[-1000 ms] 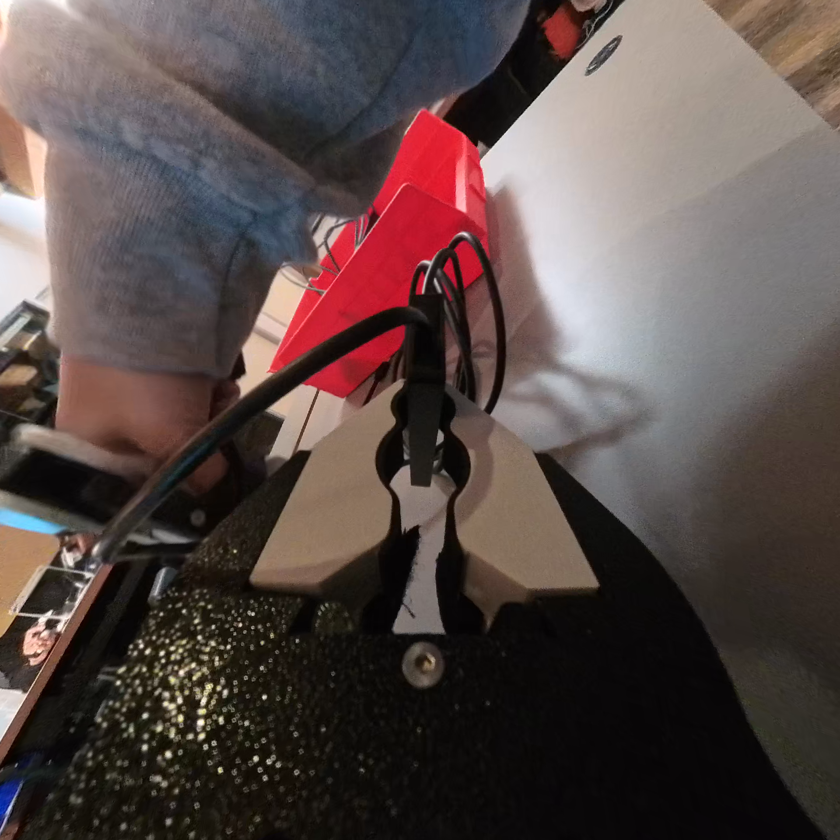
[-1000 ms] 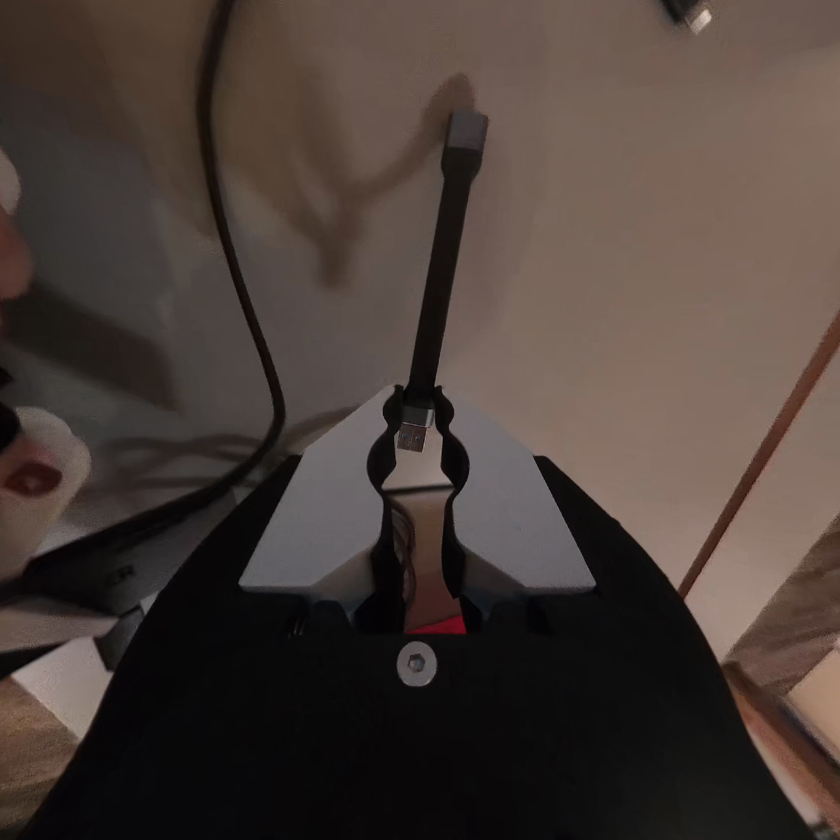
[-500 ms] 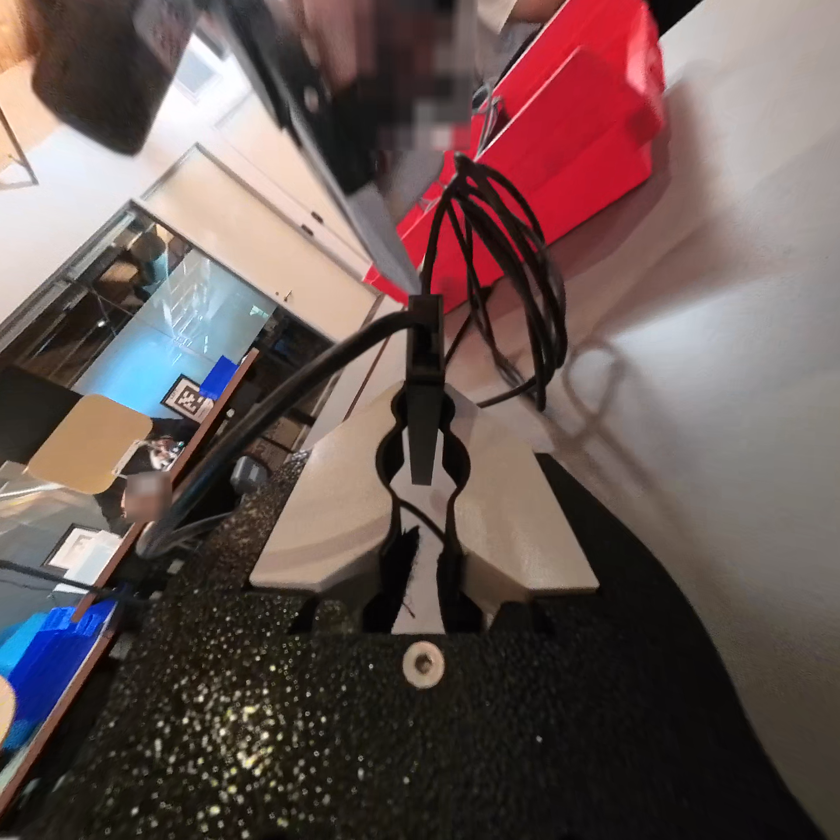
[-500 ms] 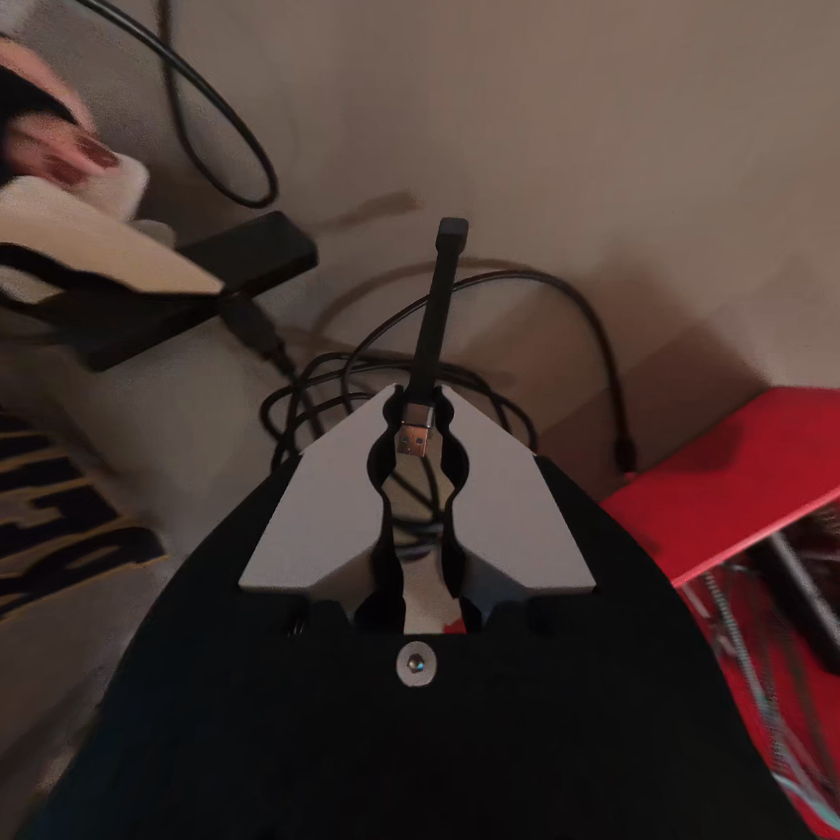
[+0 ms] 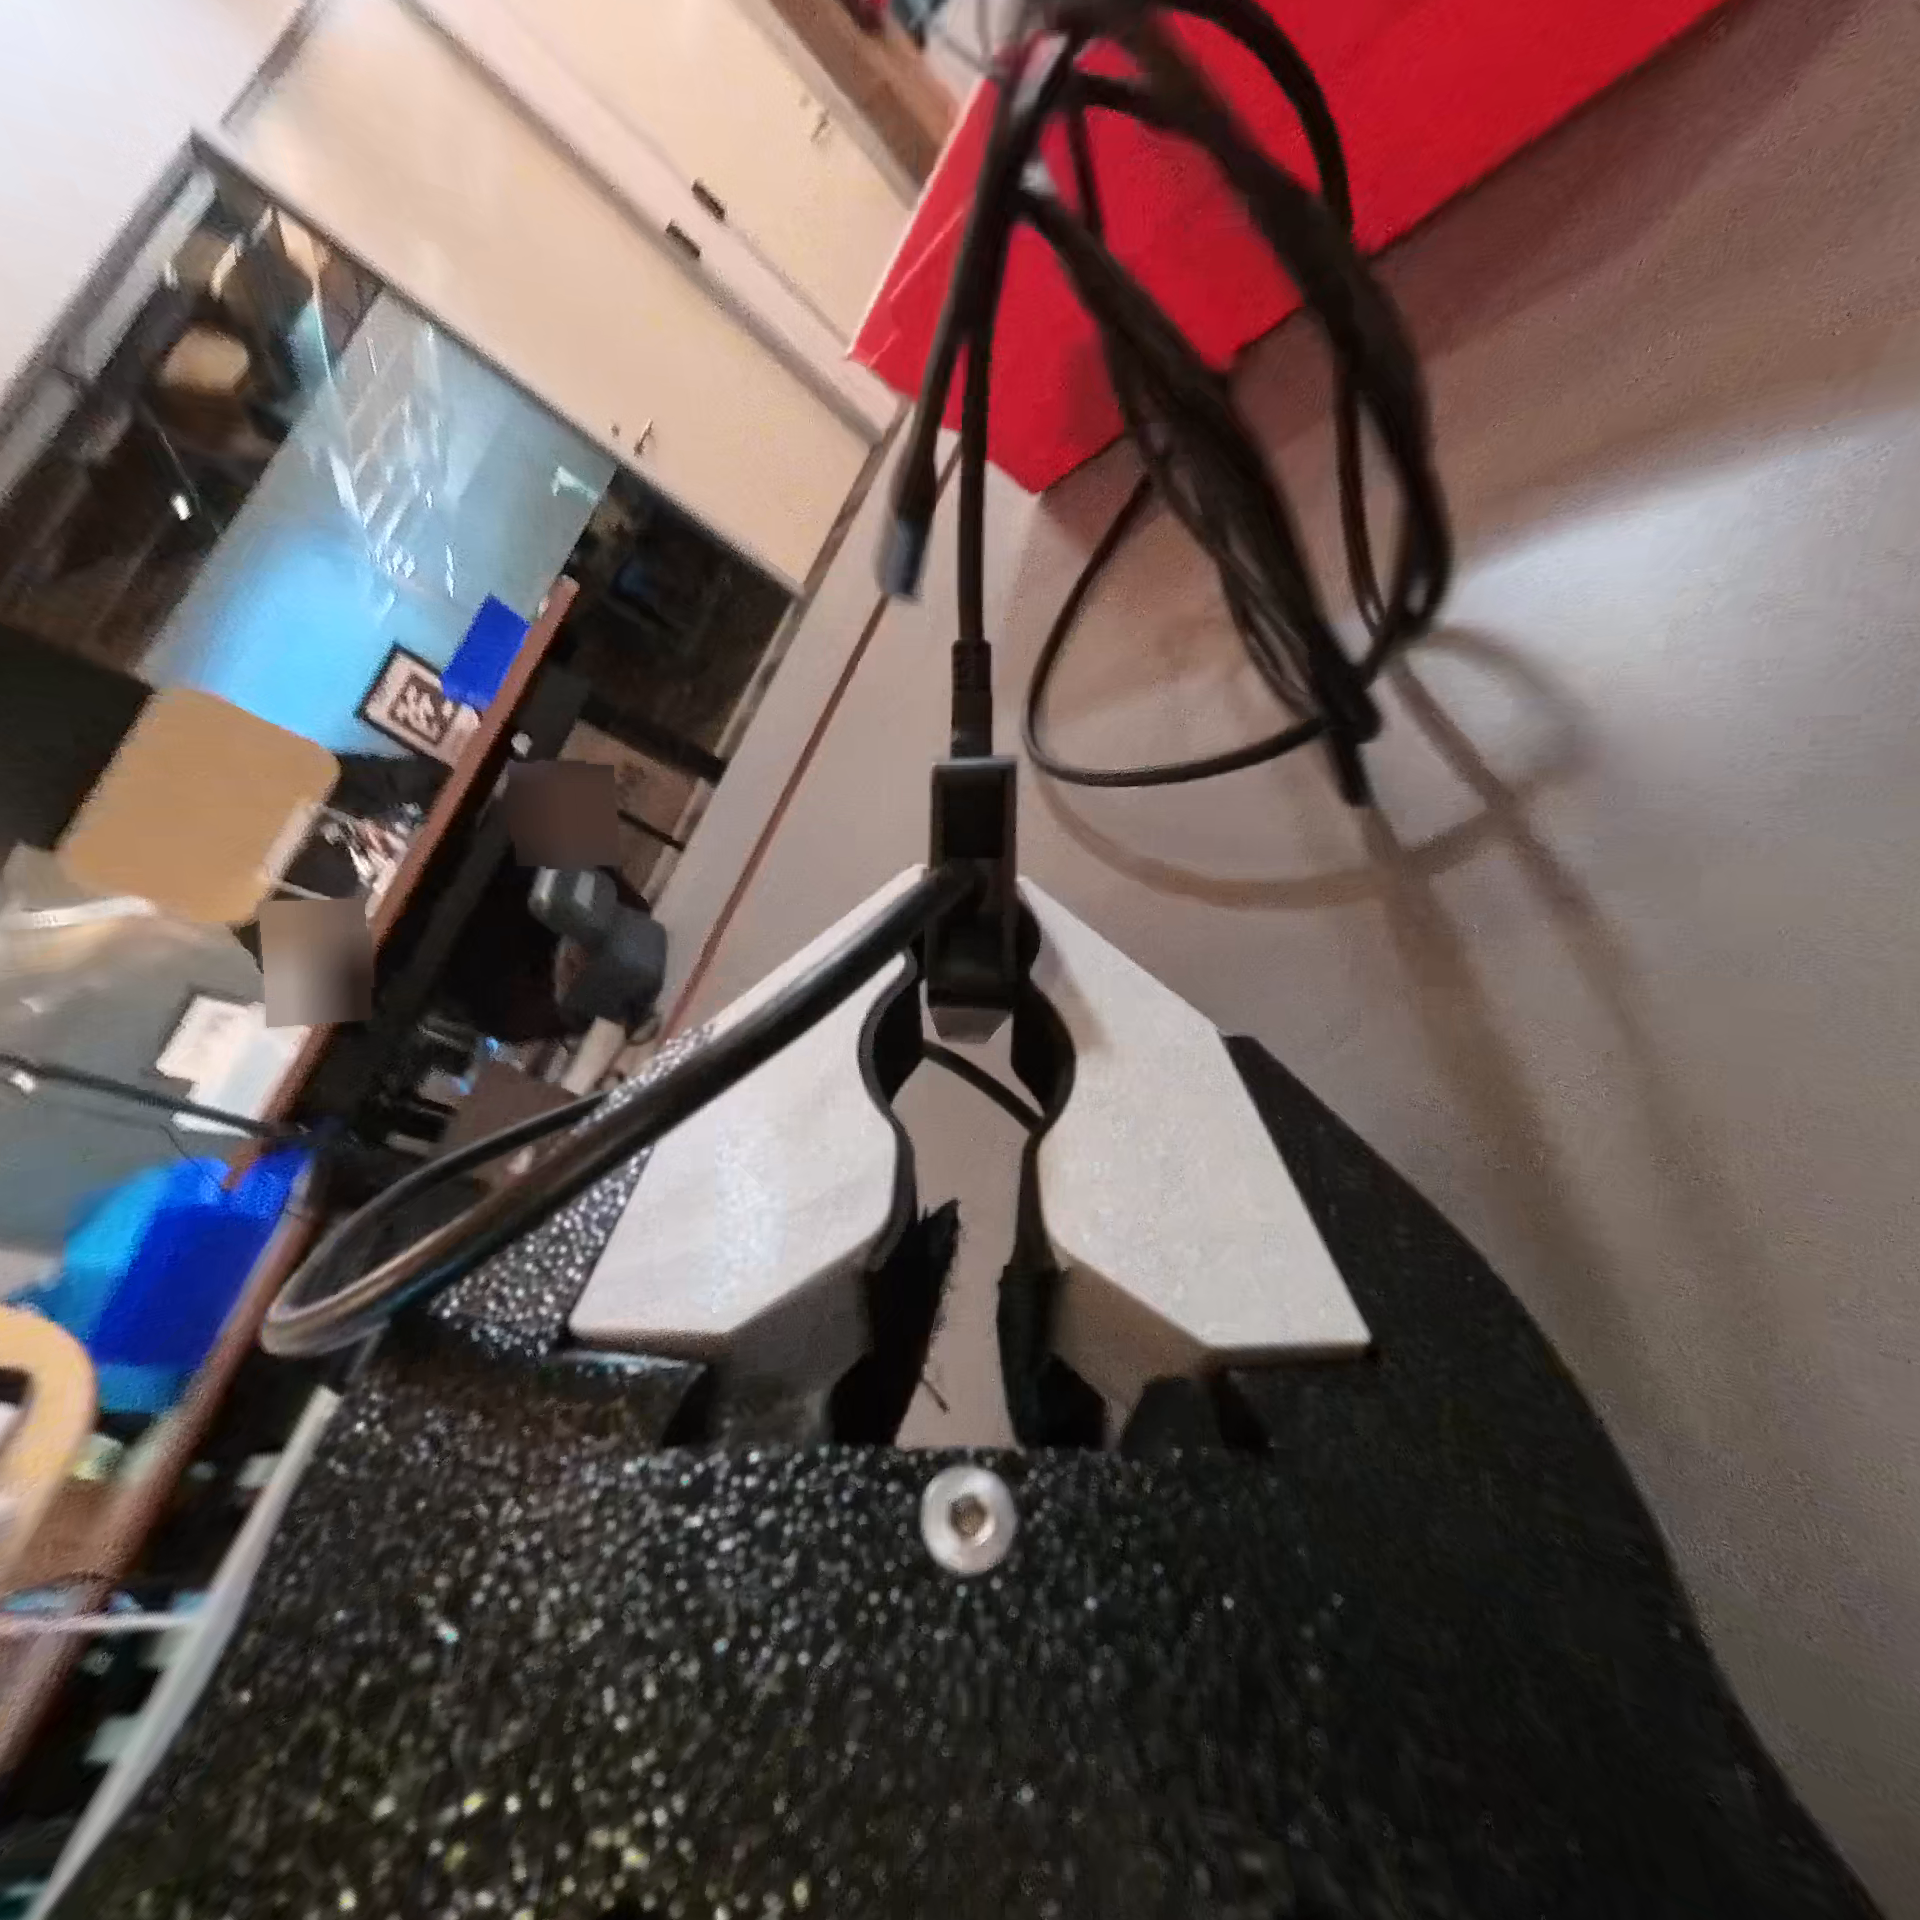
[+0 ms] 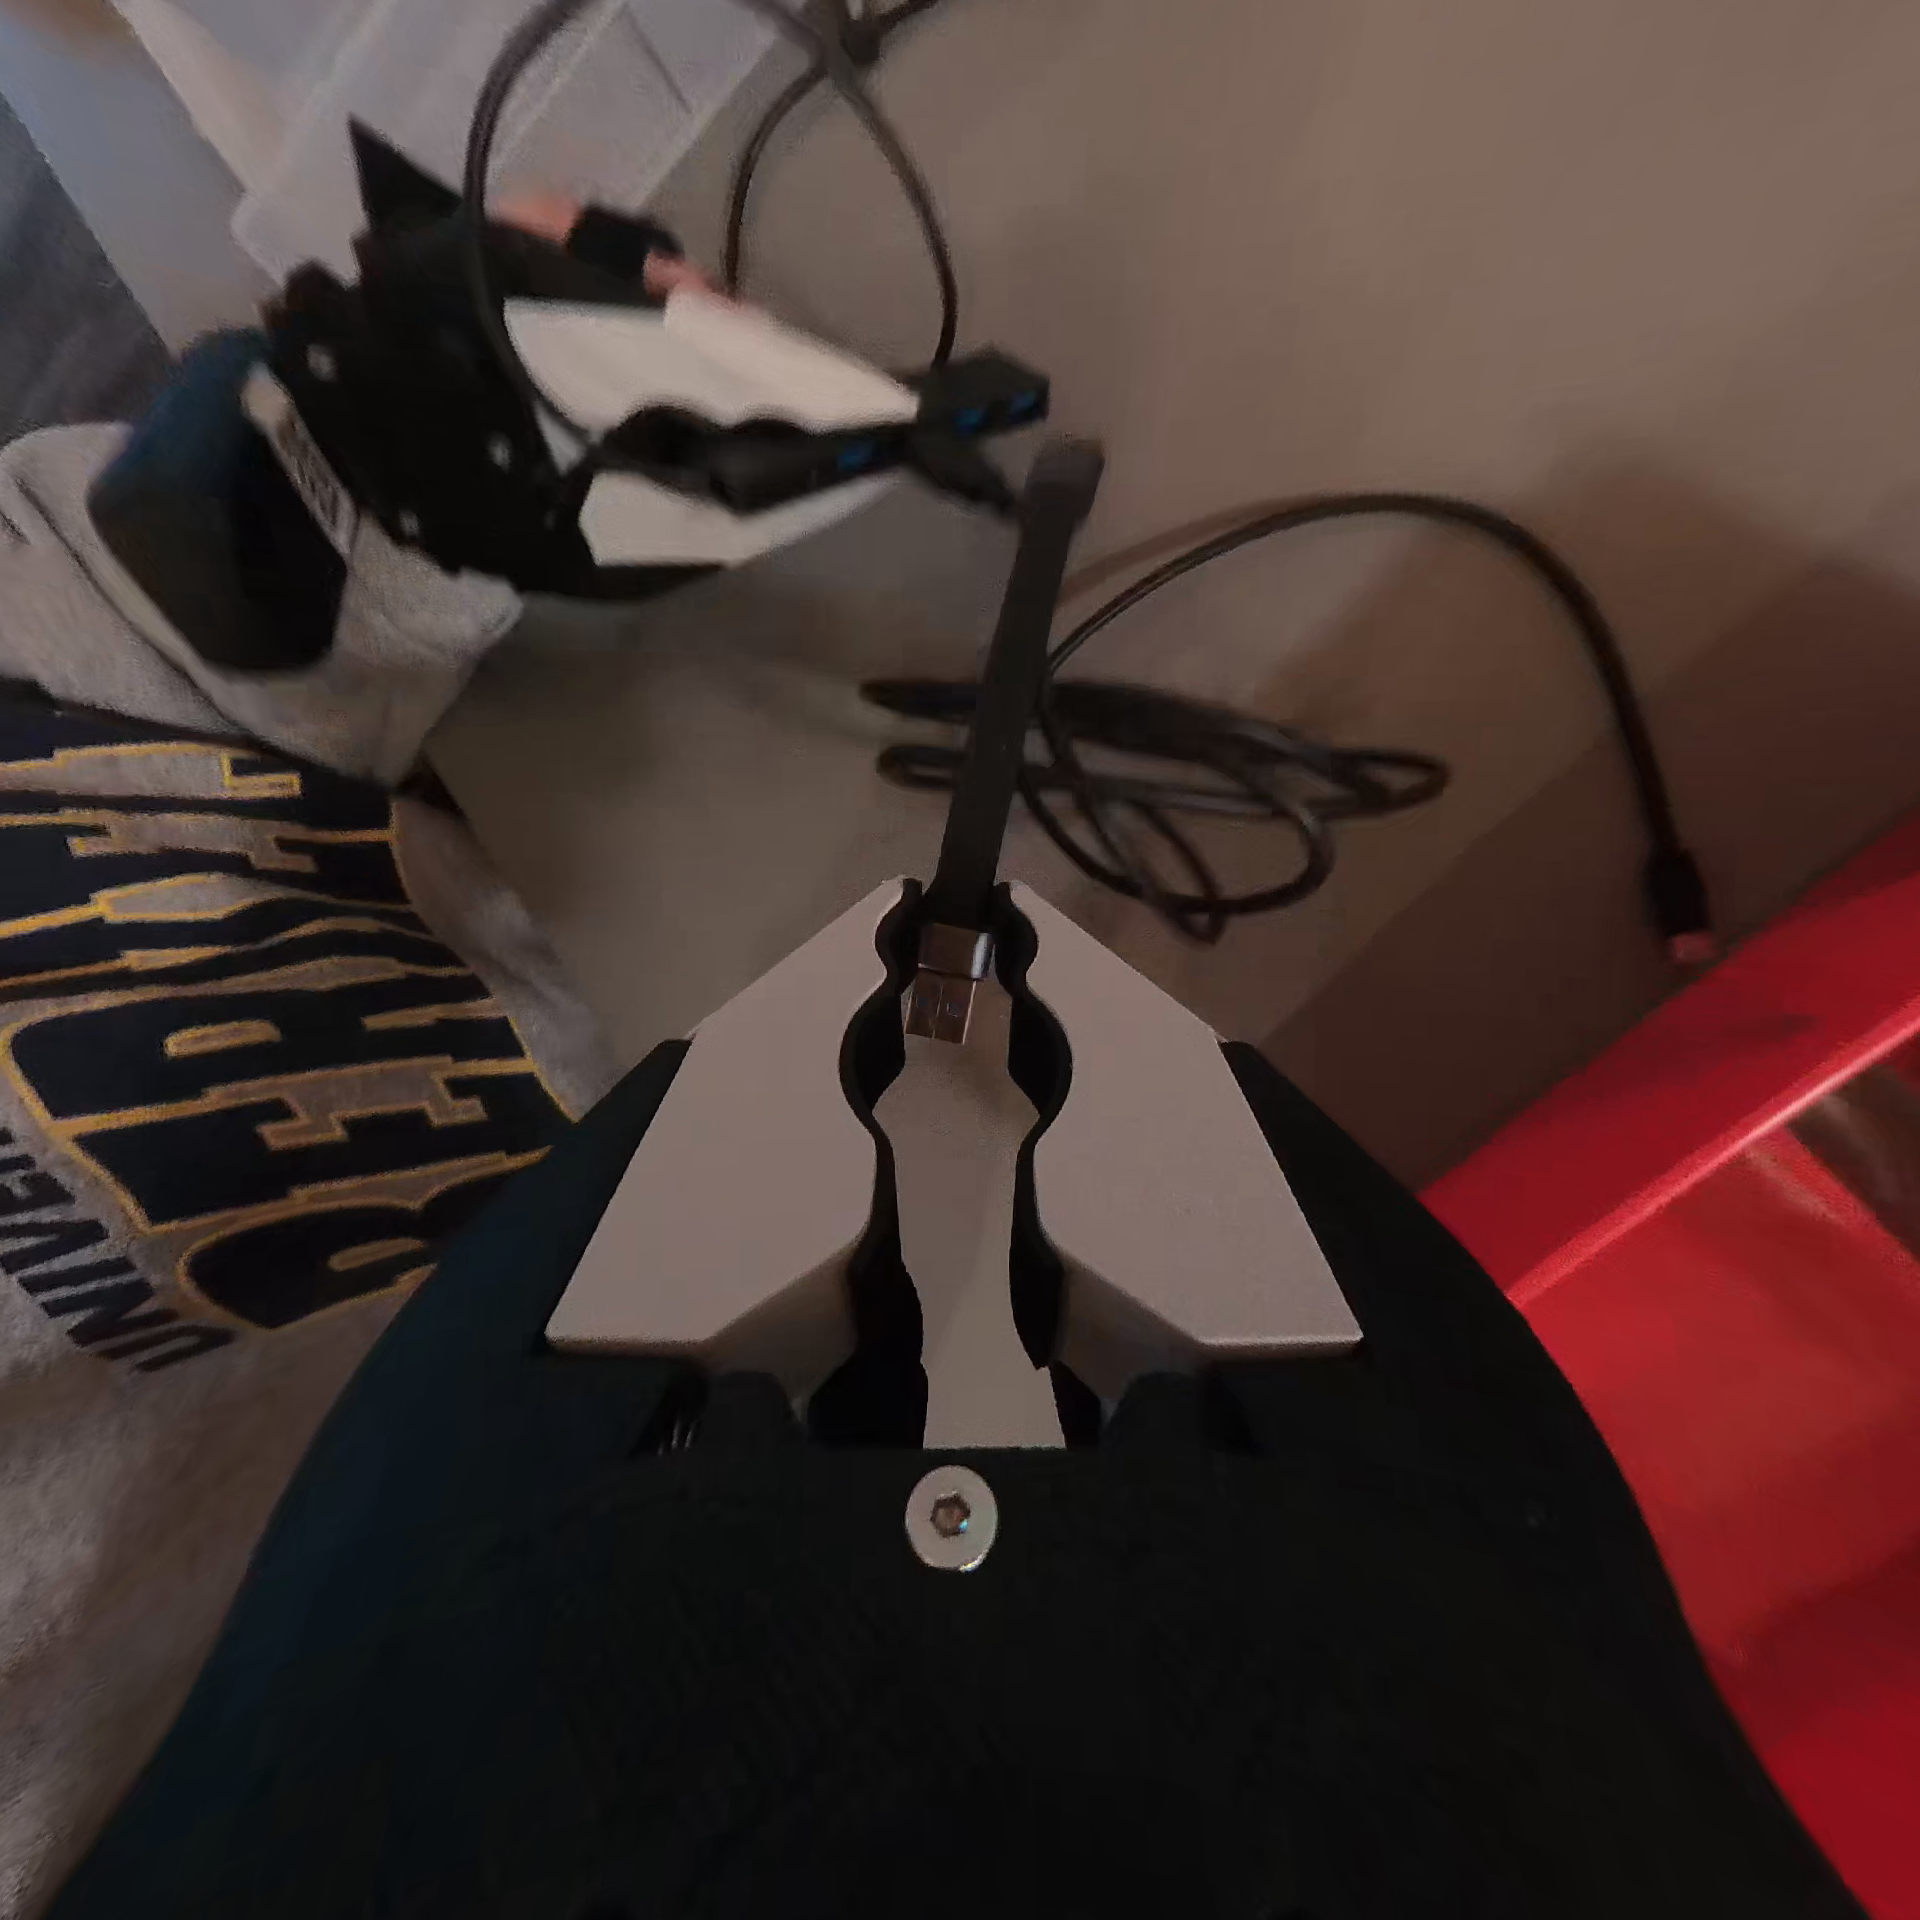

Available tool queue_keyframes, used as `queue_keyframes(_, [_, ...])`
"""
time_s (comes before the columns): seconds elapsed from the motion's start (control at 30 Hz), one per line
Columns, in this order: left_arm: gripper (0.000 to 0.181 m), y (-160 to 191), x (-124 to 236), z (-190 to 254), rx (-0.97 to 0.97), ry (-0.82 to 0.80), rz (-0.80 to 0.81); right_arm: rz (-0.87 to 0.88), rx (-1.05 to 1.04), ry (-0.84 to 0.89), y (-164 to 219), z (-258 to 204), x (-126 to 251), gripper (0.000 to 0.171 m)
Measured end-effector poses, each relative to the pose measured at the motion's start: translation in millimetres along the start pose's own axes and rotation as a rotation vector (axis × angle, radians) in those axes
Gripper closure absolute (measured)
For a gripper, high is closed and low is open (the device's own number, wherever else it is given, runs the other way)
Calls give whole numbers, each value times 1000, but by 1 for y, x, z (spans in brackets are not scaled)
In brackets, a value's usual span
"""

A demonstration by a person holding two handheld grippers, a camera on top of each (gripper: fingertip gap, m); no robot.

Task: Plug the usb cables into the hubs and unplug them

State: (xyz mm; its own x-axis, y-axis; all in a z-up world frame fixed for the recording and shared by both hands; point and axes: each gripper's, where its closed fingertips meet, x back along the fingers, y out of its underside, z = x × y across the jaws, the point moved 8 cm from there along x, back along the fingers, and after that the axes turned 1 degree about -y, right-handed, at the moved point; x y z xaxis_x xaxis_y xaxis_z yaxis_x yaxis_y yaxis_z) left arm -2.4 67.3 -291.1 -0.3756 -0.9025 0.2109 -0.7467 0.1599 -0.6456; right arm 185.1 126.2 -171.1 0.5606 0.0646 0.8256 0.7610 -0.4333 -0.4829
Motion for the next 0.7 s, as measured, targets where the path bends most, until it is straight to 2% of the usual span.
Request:
queue_keyframes(0.07, [172, 5, -1, -7, 83, -9, -20, -17, 6, -3, 16, -10, -5, 159])
queue_keyframes(0.2, [172, 9, -2, -9, 121, -6, -40, -63, 19, 60, 52, -21, -24, 159])
queue_keyframes(0.43, [172, 1, -1, -1, 65, 20, -1, -142, -49, 88, 108, -14, -66, 159])
queue_keyframes(0.57, [172, 2, 0, -3, 83, 26, 3, -160, -91, 109, 127, -9, -77, 160])
queue_keyframes(0.7, [172, -1, 0, -1, 77, 34, 17, -132, -61, 144, 129, -11, -76, 157])
